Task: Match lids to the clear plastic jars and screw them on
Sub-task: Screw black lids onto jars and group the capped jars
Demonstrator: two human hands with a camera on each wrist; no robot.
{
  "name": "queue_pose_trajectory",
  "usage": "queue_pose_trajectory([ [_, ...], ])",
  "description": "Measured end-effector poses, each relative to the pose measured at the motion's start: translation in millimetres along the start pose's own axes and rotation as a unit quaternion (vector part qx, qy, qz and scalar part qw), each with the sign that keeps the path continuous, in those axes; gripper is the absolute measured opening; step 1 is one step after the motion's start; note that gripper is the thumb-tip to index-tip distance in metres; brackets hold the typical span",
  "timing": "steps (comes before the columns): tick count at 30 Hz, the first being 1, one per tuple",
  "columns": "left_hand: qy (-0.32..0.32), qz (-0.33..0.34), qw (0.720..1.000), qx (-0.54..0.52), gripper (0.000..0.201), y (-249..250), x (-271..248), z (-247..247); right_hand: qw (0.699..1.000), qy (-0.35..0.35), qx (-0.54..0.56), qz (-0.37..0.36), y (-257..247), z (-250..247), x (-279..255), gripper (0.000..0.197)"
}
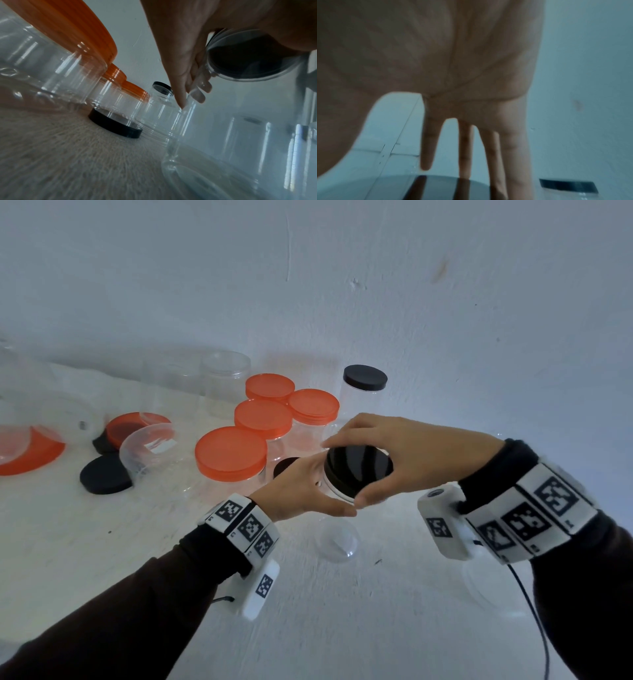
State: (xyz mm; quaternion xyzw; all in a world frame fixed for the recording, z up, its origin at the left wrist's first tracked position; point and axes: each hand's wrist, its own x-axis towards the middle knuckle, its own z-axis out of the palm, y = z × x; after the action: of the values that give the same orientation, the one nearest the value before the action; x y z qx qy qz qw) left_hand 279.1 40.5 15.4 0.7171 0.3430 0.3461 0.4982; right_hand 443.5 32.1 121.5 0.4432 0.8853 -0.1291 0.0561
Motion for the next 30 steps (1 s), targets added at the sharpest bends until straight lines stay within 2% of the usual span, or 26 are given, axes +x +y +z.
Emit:
queue_pose_trajectory([
  [4,-0.009,-0.006,1.0,-0.005,0.065,-1.3,0.4,-1.5,0.999,0.024,0.013,-0.02,-0.5,5.2,2.7,0.064],
  [12,0.031,0.002,1.0,0.006,0.058,-5.8,-1.0,2.3,0.997,0.076,-0.021,-0.004,-5.2,11.7,3.7,0.06],
  [17,0.055,0.004,0.998,0.012,0.064,-10.2,-3.1,7.8,0.989,0.12,-0.078,0.047,-12.7,19.4,6.1,0.059],
  [22,0.072,0.007,0.997,0.021,0.066,-10.8,-3.4,11.8,0.98,0.151,-0.087,0.091,-18.4,26.1,7.1,0.053],
  [27,0.068,0.002,0.997,0.024,0.067,-9.4,-4.0,10.1,0.977,0.141,-0.114,0.11,-21.1,24.9,6.2,0.06],
  [30,0.044,0.0,0.998,0.034,0.067,-5.5,-3.5,5.8,0.99,0.052,-0.097,0.086,-11.0,9.0,1.3,0.067],
])
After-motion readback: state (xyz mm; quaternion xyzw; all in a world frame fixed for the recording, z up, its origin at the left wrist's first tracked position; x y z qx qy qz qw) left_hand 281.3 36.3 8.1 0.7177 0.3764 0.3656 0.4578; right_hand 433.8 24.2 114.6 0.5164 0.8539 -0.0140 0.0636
